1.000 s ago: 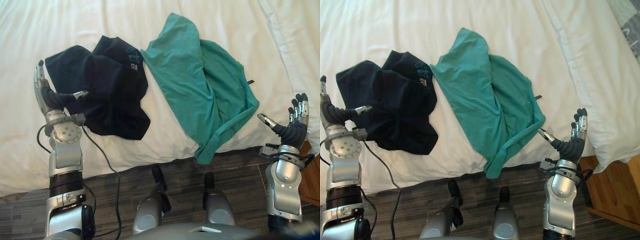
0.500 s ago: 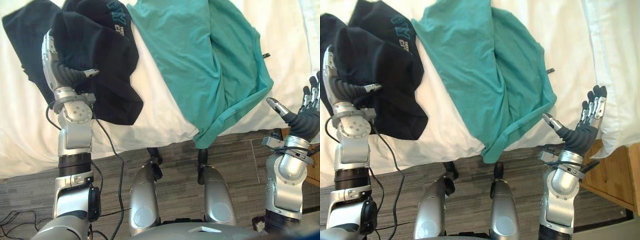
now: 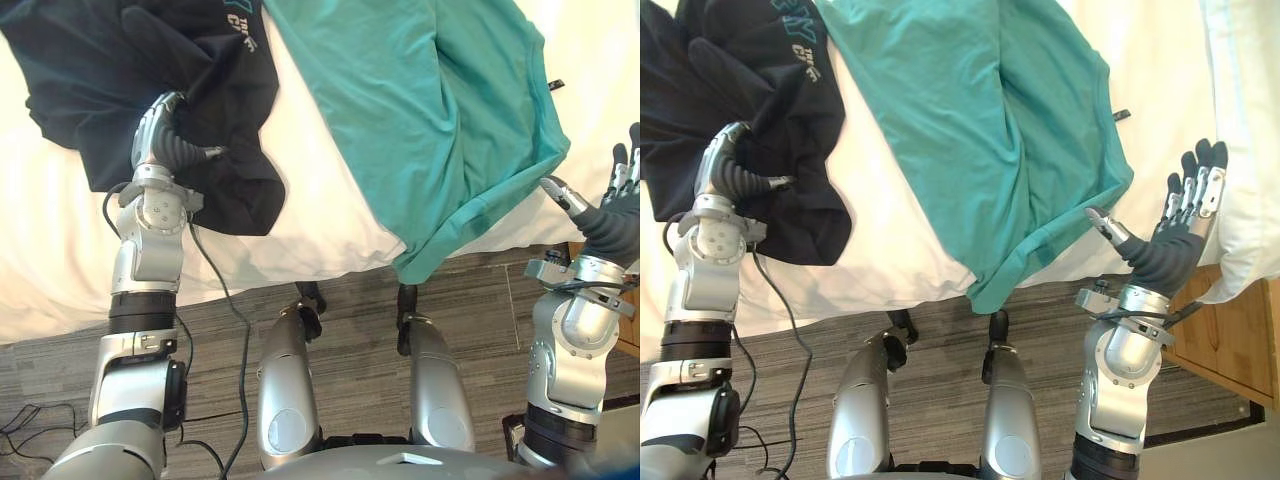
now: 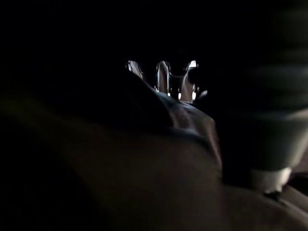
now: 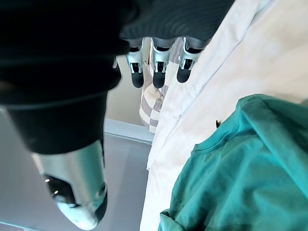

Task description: Tidy the bed and pick cloth on bed and put in laundry

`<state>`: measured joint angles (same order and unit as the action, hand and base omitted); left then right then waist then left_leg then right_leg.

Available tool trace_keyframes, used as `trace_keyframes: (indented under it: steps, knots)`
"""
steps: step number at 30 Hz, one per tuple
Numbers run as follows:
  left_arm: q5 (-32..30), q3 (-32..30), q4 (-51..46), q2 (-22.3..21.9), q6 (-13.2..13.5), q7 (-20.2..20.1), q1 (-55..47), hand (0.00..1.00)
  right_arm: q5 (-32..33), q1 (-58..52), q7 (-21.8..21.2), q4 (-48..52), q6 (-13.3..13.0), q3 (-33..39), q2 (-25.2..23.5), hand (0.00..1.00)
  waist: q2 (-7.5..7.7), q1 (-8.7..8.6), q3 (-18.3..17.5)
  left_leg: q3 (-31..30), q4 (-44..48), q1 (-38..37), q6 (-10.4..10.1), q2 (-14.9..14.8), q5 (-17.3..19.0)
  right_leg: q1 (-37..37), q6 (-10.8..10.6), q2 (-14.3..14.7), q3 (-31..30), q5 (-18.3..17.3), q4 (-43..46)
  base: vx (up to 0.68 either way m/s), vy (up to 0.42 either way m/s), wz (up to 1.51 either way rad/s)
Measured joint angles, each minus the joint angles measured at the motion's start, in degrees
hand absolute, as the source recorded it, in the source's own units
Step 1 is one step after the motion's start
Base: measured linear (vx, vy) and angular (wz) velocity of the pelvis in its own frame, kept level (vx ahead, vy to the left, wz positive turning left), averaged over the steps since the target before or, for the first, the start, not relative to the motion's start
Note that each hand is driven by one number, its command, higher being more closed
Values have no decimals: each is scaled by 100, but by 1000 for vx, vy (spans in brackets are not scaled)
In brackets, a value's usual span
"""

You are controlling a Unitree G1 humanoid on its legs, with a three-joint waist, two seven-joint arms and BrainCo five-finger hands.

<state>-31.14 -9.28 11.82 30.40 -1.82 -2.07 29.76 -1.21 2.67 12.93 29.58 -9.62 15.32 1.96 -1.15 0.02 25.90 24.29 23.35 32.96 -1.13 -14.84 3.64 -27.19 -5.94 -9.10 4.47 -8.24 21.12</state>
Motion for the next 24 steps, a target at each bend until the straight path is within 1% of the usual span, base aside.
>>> trace_keyframes:
  steps: [1, 2, 3, 4, 5, 6, 7, 8, 10, 12, 13, 15, 16, 17, 18, 20, 21, 22, 23, 24]
  knots:
    - [7, 90, -177, 135, 66, -176, -130, 100, -6, 8, -64, 116, 0, -12, 1, 0, -1, 9, -3, -15, -4, -16, 1, 15, 1, 28, -1, -17, 26, 1, -1, 31, 18, 7]
    - [14, 155, -277, 213, 105, -247, -213, 100, -11, 13, -87, 165, -1, -12, 2, 0, -1, 7, -3, -28, -8, -31, 2, 22, 1, 54, -1, -23, 45, 0, -5, 47, 17, 13]
    - [42, 307, -529, 395, 152, -407, -453, 100, -15, 24, -129, 228, -1, -23, 24, 0, -1, 11, -7, -63, -22, -81, 1, 39, 1, 146, -1, -41, 114, 0, -24, 53, 12, 18]
    - [198, 460, -864, 565, 222, -602, -816, 100, -19, 43, -162, 226, -1, -34, 60, 0, 4, 2, -48, -102, -55, -142, -1, 67, 2, 230, -1, -57, 163, 0, -53, 61, 11, 16]
    - [333, 526, -1008, 640, 270, -708, -1012, 100, -23, 55, -169, 223, -1, -35, 83, 0, 14, 4, -60, -101, -80, -199, -3, 82, 4, 287, -1, -71, 186, 0, -78, 71, 12, 15]
    - [678, 639, -1243, 707, 373, -921, -1438, 100, -27, 90, -194, 206, -1, -63, 142, 0, 0, 10, -186, -117, -123, -223, -6, 113, 6, 351, -1, -92, 239, 0, -142, 91, 10, 9]
    - [1184, 699, -1401, 721, 477, -1118, -1861, 100, -34, 101, -230, 172, -1, -160, 199, 0, 5, 26, -326, -120, -142, -244, -17, 123, 15, 385, -1, -98, 266, 0, -182, 95, 8, 6]
    - [1415, 719, -1473, 710, 516, -1198, -2070, 100, -47, 115, -259, 146, -1, -229, 230, 0, 7, 39, -383, -115, -156, -270, -22, 126, 18, 407, -1, -99, 272, 0, -194, 102, -2, 4]
    - [2162, 968, -1567, 588, 638, -1485, -2769, 100, -254, 226, -366, -19, 1, -439, 448, 0, 1, 91, -533, -127, -319, -488, -29, 195, -7, 626, 4, -129, 382, -3, -296, 101, -20, 10]
    - [2413, 1131, -1611, 456, 679, -1610, -3208, 100, -280, 262, -397, -89, 4, -544, 580, 0, 15, 110, -696, -135, -468, -550, -46, 265, -64, 680, 4, -163, 432, -3, -358, 86, -29, 14]
    - [2653, 1232, -1627, 337, 720, -1687, -3551, 100, -437, 374, -401, -171, 10, -557, 671, 0, 33, 109, -729, -134, -631, -652, -52, 333, -133, 747, 4, -200, 461, -3, -405, 90, -33, 16]
    - [2991, 1427, -1627, 245, 716, -1801, -3985, 100, -545, 550, -406, -318, 17, -588, 912, 0, 37, 115, -793, -146, -824, -712, -53, 415, -228, 788, 3, -238, 513, -2, -475, 58, -27, 16]
    - [3363, 1613, -1615, 222, 688, -1849, -4311, 100, -690, 723, -431, -507, 41, -646, 1106, 0, 54, 106, -821, -146, -961, -755, -59, 476, -312, 788, -2, -265, 548, 2, -507, 41, -16, 15]
    - [3604, 1812, -1615, 215, 643, -1938, -4592, 100, -712, 871, -444, -728, 58, -688, 1299, 0, 58, 108, -825, -150, -1107, -811, -64, 529, -407, 798, -6, -290, 568, 5, -517, 55, -21, 14]
    - [3834, 1900, -1614, 215, 616, -2010, -4735, 100, -751, 950, -449, -844, 70, -710, 1374, 0, 59, 110, -827, -157, -1168, -831, -64, 549, -445, 803, -6, -295, 580, 5, -524, 47, -17, 13]
    - [4553, 2263, -1615, 221, 570, -2211, -5264, 100, -926, 1315, -499, -1442, 152, -830, 1686, 0, 60, 122, -833, -169, -1469, -936, -78, 624, -622, 832, -24, -298, 601, 21, -608, 33, -17, 9]
    - [4682, 2312, -1617, 220, 569, -2260, -5393, 100, -931, 1423, -501, -1633, 176, -906, 1783, 0, 60, 122, -833, -176, -1559, -976, -90, 646, -675, 862, -30, -297, 611, 25, -644, 21, -16, 12]
    - [4900, 2416, -1618, 238, 561, -2280, -5600, 100, -976, 1620, -516, -2023, 198, -1044, 1996, 0, 43, 116, -843, -206, -1728, -1052, -106, 686, -776, 907, -37, -296, 656, 33, -682, 19, -14, 20]
    - [5236, 2504, -1618, 288, 527, -2300, -5767, 100, -1154, 1807, -531, -2452, 218, -1187, 2229, 0, 8, 111, -864, -271, -1902, -1115, -112, 721, -882, 962, -40, -294, 736, 39, -726, 19, -12, 23]
    - [5438, 2530, -1621, 322, 519, -2309, -5851, 100, -1199, 1923, -546, -2687, 240, -1262, 2350, 0, 4, 106, -866, -289, -2003, -1156, -119, 737, -943, 980, -40, -290, 752, 42, -736, 17, -6, 19]
